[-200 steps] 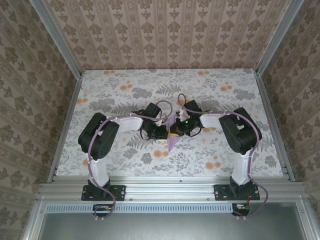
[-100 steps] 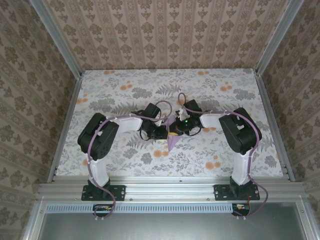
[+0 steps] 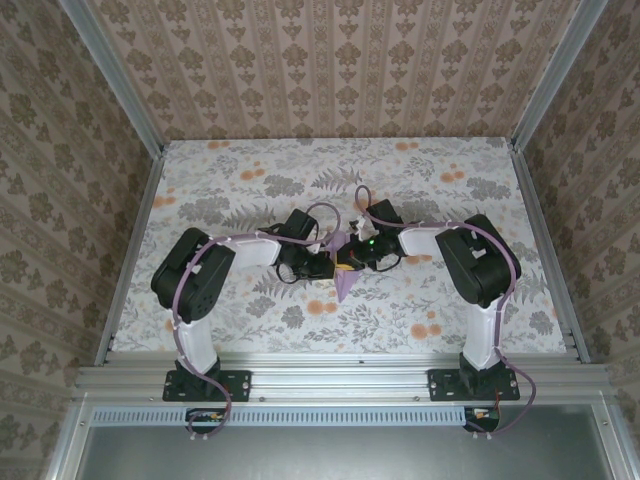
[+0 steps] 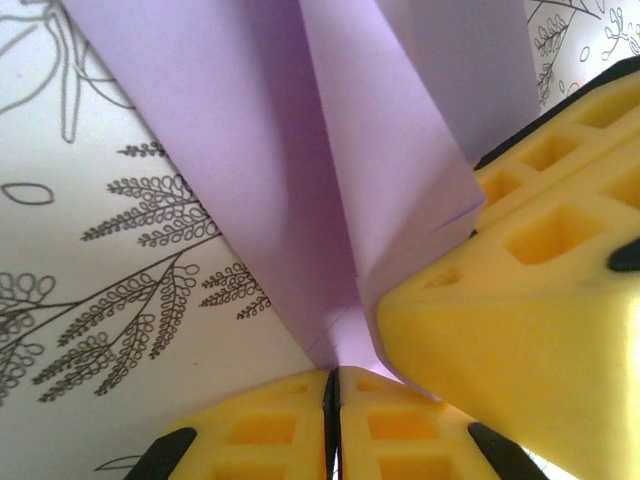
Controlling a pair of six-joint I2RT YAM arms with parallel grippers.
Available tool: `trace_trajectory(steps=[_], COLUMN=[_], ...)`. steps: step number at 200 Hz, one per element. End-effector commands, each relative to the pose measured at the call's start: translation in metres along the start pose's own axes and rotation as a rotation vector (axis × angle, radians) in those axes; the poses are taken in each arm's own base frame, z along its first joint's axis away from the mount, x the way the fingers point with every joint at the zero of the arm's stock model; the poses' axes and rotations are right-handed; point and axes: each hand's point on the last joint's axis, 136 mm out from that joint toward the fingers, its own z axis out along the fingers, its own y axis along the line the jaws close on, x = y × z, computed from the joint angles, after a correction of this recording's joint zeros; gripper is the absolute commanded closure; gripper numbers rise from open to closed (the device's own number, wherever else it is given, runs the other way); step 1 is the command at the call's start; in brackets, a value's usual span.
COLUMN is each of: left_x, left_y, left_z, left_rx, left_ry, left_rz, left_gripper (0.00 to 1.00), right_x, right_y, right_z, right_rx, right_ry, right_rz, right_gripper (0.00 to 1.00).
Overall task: Fold a paper plane with a square sheet of paper (pick it up from the middle)
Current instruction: Fourth fold the wing at the center of the table.
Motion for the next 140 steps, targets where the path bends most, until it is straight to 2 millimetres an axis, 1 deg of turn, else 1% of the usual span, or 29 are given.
trace_trajectory(steps=[1,19,30,53,83,114,140], left_x=[0.001,-0.001,-0.003,-0.006,-0.011,-0.012,-0.010], left_y=[0.017,0.016,0.013,0.005,-0.008,-0.016,-0.019], left_z=[0.008,0.004,0.000,-0.013,-0.027,-0.031,-0.031], left_rx=[-0.056,-0.053,-0.051,-0.048,-0.031,-0.015,-0.017], left_ry=[-0.024,-0.035,-0.040,-0.064,-0.087,-0.098,-0.101], left_rz=[-0.017,-0.019,-0.024,-0.012,0.002,0.002,0.002], left_gripper=[0.89,0.88,0.86,0.82,0.73,0.68,0.59], right_x=[0.005,0.006,0.006,0.007,0.007,0.007,0.006], right_y=[-0.003,-0.005,-0.007,-0.009,-0.012,-0.013,-0.013], right_z=[0.009,0.010,0.011,0.012,0.015,0.016,0.017], right_rx=[-0.009,-0.004,0.001,0.007,0.011,0.008,-0.004], right_ry=[0.025,0.031,0.036,0.040,0.042,0.042,0.041], right_rz=[0.012,0.018,0.024,0.028,0.035,0.037,0.043], right_gripper=[0.92,0.92,0.92,0.92,0.92,0.92,0.89])
